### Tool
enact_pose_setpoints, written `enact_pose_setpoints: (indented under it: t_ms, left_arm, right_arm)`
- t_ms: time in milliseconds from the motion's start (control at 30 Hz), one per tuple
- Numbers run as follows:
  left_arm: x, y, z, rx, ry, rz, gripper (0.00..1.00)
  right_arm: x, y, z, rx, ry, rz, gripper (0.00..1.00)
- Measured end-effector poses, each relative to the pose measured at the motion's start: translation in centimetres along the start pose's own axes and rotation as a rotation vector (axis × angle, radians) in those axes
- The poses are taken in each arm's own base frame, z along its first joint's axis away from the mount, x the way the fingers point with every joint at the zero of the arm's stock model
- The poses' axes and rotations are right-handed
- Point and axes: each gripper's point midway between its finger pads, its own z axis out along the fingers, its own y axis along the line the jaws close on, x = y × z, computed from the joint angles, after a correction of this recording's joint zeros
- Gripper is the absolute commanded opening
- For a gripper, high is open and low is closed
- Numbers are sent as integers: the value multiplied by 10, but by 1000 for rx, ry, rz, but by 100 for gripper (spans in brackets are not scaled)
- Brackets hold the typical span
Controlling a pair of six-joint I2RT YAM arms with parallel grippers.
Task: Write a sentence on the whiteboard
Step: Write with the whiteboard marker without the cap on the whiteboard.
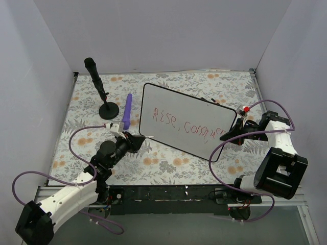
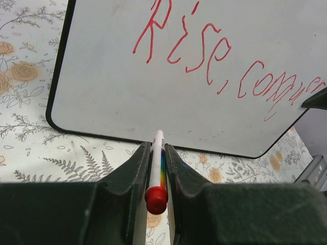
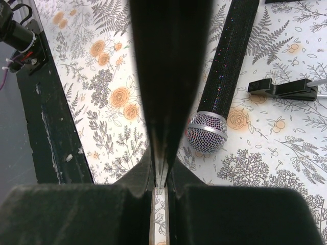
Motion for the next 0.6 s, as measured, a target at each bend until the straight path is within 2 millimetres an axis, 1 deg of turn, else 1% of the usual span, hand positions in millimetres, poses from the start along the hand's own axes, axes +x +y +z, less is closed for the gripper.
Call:
enact_pose_setpoints:
  t_ms: [67,133,233,300,367,433,533,600]
  left_arm:
    - [2,4,2,4,-13,-6,0]
    - [-2,2,3,24,-37,-7,0]
    - [-17,-5,6,70,-93,-3,0]
    - [-24,-5,8,88,-125,1,0]
    - [-30,-2,11,99,-145,6,0]
    - [-31,3,14,108,-154,10,0]
    - [-27,14,18,112,-144,10,0]
    - [-28,17,22,119,-142,10,0]
  right_arm:
    - [0,-1,0,7,-3,13,1]
    - [-1,-3,0,13,-6,24,1]
    - [-1,-5,1,15,-8,35,1]
    - [-1,-6,1,16,-8,41,1]
    - [-1,-7,1,14,-9,51,1]
    - [-1,-7,2,12,-10,56,1]
    - [0,-8,2,12,-11,58,1]
    - [0,-9,2,11,-12,61,1]
